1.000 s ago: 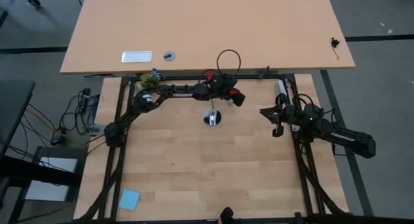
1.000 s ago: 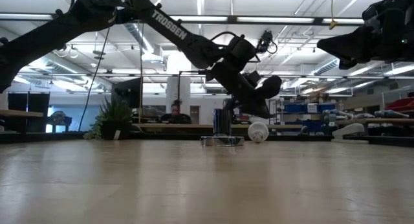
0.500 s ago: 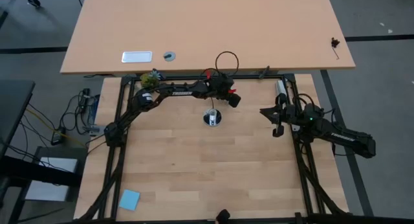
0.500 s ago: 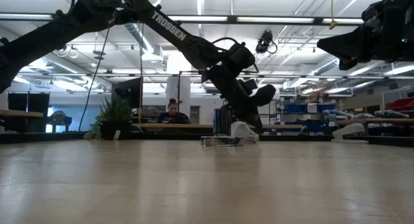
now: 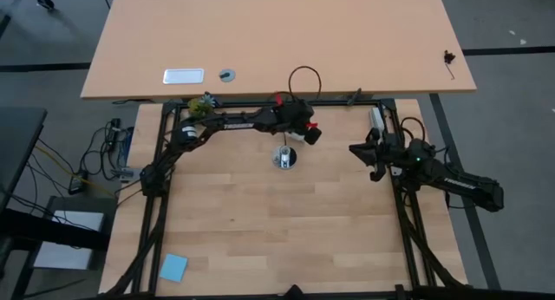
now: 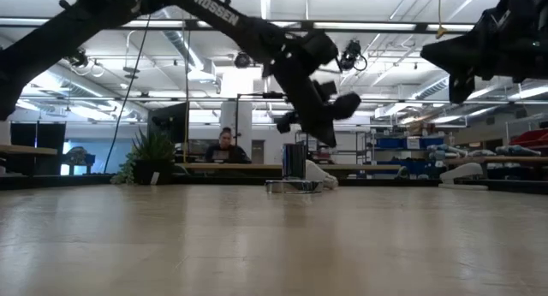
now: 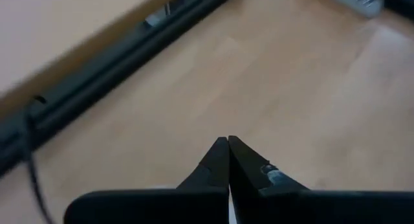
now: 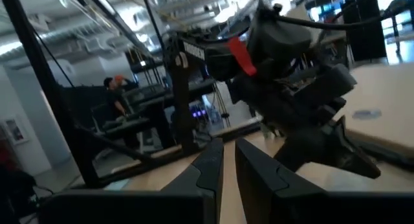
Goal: Screw lightbulb
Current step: Insert the lightbulb into the lamp
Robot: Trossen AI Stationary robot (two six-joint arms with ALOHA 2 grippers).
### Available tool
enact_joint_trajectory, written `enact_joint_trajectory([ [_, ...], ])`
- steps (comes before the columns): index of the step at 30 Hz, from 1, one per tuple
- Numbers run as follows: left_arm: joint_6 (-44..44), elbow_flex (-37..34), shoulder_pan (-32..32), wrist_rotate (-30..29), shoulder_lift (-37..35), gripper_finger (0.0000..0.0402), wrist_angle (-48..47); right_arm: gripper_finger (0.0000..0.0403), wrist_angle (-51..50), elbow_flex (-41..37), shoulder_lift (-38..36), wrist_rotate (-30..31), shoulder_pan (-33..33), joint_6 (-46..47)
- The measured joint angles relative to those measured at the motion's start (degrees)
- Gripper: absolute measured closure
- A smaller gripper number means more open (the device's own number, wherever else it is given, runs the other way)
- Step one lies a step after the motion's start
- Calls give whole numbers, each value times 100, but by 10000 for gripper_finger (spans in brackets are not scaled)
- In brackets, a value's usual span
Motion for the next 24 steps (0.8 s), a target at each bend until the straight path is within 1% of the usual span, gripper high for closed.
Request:
enact_joint_trajectory([
  [4, 148, 21, 64, -209, -159, 401, -530, 353, 420, 0, 0, 0, 0, 19],
  [7, 125, -13, 254, -334, -162, 401, -1159, 353, 616, 0, 0, 2, 0, 152],
  [10, 36, -4, 418, -558, -184, 401, -1396, 353, 653, 0, 0, 1, 0, 299],
  [12, 25, -4, 508, -575, -183, 401, -1404, 353, 610, 0, 1, 1, 0, 422],
  [18, 183, 3, 735, 344, -91, 401, -1345, 353, 611, 0, 123, 2, 0, 625],
  [24, 495, -2, 604, 1004, -50, 401, -916, 353, 607, 0, 464, 2, 3, 735],
])
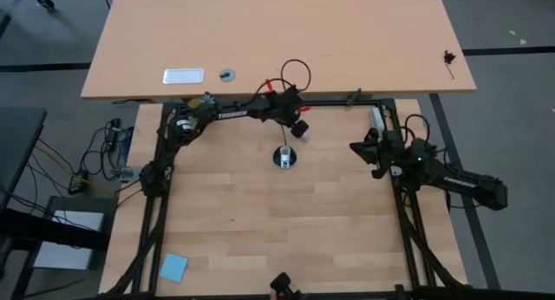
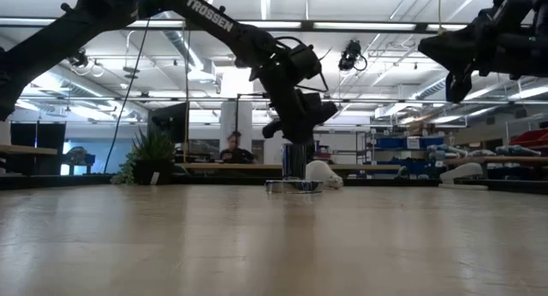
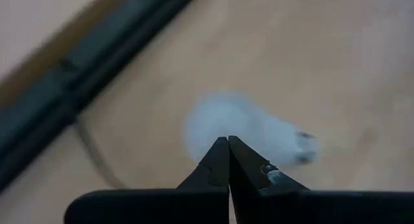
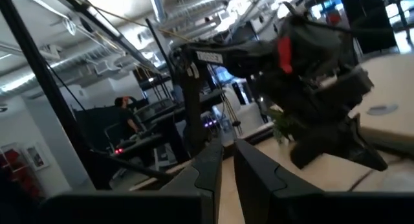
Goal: Screw lightbulb
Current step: Insert the lightbulb into the lamp
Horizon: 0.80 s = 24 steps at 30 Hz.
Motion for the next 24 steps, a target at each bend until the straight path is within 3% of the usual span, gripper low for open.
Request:
enact_joint_trajectory([
  [5, 138, 0, -77, 109, 0, 401, 133, 353, -21, 73, 317, 0, 1, 96],
  [10, 153, 0, -74, -445, -2, 401, 633, 353, -1, 328, 690, 0, 1, 122],
  [17, -150, -9, 216, -167, 180, 401, 498, 353, -134, 587, 1372, 188, 3, 13],
  [24, -26, 2, 53, 373, 181, 401, 377, 353, -145, 748, 1992, 304, 3, -29],
])
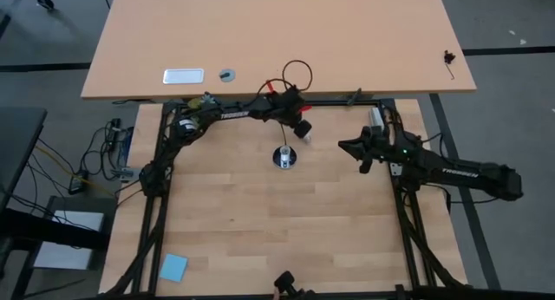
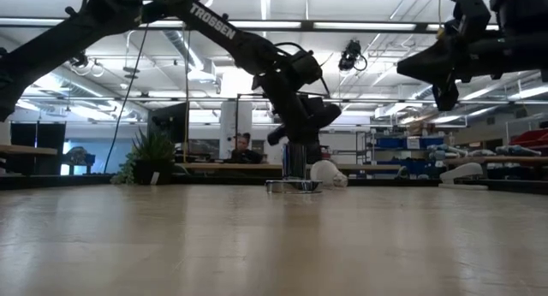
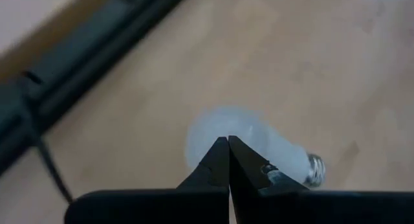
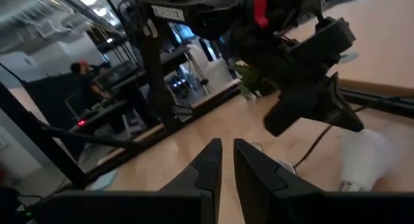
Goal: Screw lightbulb
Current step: Insert the lightbulb into the lamp
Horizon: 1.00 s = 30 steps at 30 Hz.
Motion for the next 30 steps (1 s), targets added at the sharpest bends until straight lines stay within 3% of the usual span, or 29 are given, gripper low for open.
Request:
enact_joint_trajectory([
  [9, 58, 0, -578, 242, 0, 401, -146, 353, -723, 425, 362, 19, 165, -102],
  [17, 261, -2, -1000, -497, -148, 401, -609, 345, -1776, 879, 968, 1558, 895, 337],
  [21, 336, 0, -1036, -881, -393, 401, -708, 311, -1651, 887, 1529, 1772, 1035, 790],
  [30, 619, 2, -1031, -763, -938, 401, -259, 188, -612, 890, 2865, 2325, 1049, 1301],
])
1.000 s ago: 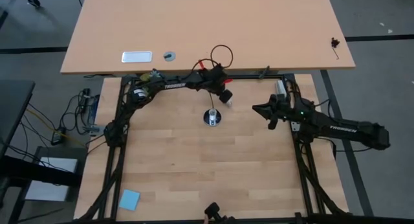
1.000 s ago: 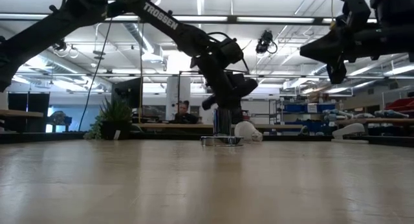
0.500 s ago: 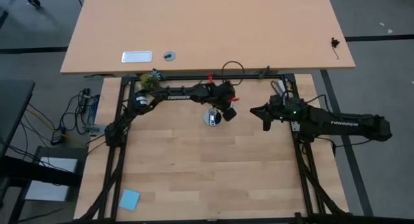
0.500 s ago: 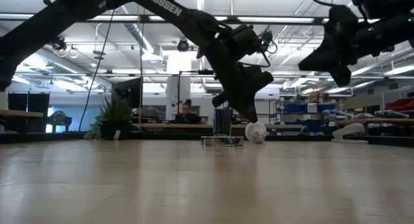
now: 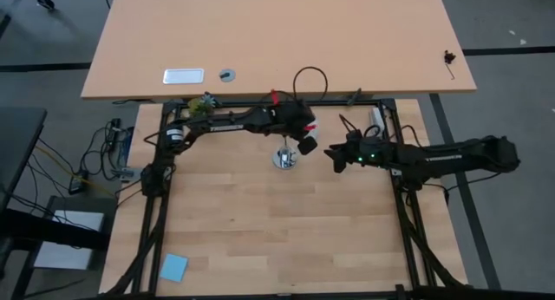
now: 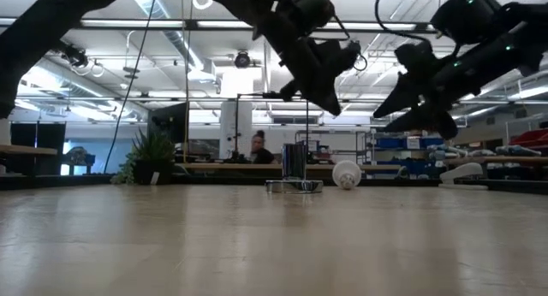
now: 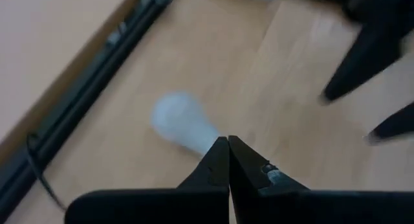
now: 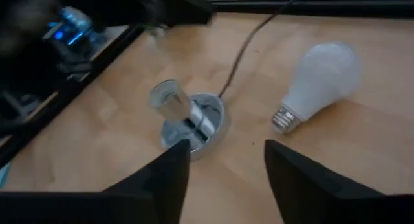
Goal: Screw lightbulb
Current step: Insert the lightbulb into the lamp
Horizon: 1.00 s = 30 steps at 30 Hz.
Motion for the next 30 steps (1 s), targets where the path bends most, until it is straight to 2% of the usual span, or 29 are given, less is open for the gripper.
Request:
enact_joint_trajectory([
  [6, 6, -2, 29, 460, -101, 401, 540, 141, 672, 0, 875, 462, -7, 425],
  [12, -11, -2, 39, 736, -96, 401, 790, 135, 1486, 1, 1589, 509, -7, 436],
  [17, -14, -2, 39, 740, -99, 401, 913, 136, 1542, 80, 1959, 583, -7, 187],
  [24, -16, -2, 26, 808, -141, 401, 1460, 136, 1589, 94, 1817, 523, -7, -484],
  [30, -44, -4, -9, 1481, -249, 401, 2112, 136, 1489, 94, 1384, 145, -7, -1168],
])
